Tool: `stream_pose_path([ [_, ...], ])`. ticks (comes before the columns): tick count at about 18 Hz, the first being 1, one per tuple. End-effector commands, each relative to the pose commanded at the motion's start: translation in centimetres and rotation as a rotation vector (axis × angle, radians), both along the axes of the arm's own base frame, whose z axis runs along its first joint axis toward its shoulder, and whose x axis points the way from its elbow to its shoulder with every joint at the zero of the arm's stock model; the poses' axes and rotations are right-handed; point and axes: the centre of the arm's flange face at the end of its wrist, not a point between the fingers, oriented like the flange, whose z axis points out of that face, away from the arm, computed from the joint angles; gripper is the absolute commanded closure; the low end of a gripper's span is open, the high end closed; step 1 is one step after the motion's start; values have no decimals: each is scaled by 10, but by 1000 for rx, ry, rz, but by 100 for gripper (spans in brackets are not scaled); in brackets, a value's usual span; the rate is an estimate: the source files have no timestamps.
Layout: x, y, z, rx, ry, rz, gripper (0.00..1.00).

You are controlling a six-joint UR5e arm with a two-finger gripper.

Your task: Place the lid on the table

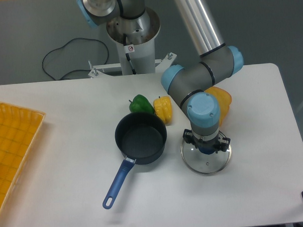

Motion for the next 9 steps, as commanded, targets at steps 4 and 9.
stream_pose_path([
  [4,0,0,-1,3,4,32,45],
  [9,-1,-3,0,-22,25,69,45],
])
